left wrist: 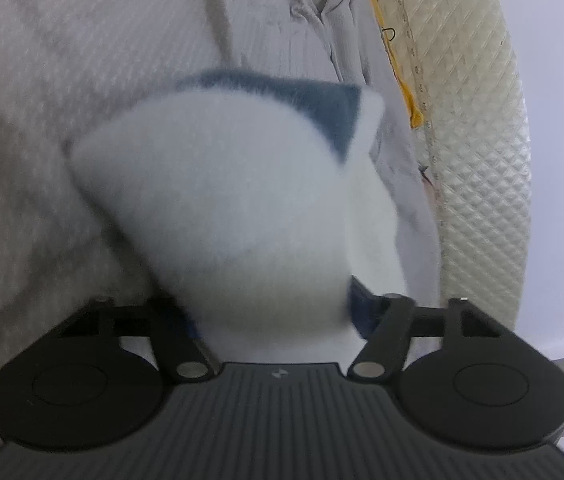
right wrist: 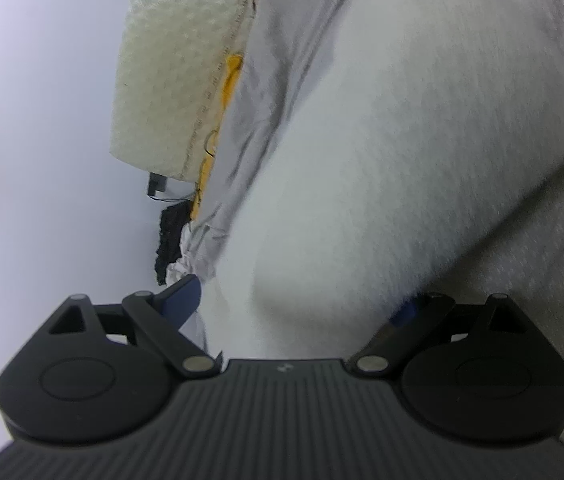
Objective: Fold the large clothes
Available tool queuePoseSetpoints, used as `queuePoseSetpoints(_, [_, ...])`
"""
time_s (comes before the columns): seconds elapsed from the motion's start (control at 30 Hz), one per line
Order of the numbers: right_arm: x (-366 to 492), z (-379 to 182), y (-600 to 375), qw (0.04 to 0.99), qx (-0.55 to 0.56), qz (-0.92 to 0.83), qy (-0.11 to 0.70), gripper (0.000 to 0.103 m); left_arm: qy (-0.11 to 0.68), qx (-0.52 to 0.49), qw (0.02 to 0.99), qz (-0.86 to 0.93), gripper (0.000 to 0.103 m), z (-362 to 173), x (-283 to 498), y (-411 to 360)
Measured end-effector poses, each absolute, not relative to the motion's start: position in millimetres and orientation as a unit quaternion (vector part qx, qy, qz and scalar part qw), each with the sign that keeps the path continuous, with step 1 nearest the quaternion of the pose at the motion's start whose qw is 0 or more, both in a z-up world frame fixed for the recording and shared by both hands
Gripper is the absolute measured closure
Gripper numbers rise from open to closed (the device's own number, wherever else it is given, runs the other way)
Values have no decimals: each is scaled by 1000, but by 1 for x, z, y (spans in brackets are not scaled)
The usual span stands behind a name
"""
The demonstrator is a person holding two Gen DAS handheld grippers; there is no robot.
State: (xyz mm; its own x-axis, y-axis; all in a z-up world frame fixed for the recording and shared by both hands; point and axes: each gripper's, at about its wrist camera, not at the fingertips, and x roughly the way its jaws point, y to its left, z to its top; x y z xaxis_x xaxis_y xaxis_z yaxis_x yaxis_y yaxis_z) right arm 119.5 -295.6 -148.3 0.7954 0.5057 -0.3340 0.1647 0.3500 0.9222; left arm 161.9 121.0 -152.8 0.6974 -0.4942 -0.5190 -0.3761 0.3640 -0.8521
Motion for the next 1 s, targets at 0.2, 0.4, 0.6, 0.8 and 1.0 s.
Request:
queuePoseSetpoints(0.2, [126, -161, -280, 746, 559, 114, 344, 7, 389, -507, 769, -35, 53, -133, 162, 120])
queuePoseSetpoints(0.4, [140, -166, -298, 751, 582, 70, 304, 11, 386, -507, 770, -38, 54, -135, 170, 121])
queuePoseSetpoints(0.6, [150, -174, -323, 742, 612, 35, 271, 22, 380, -513, 769, -38, 54, -136, 175, 120])
queuePoseSetpoints(0.8, [158, -163, -319, 777, 566, 32, 272, 41, 375, -505, 776, -40, 54, -136, 180, 116])
queuePoseSetpoints(1.0, [156, -139, -314, 813, 518, 39, 263, 55, 362, -475, 801, -49, 57, -120, 176, 112])
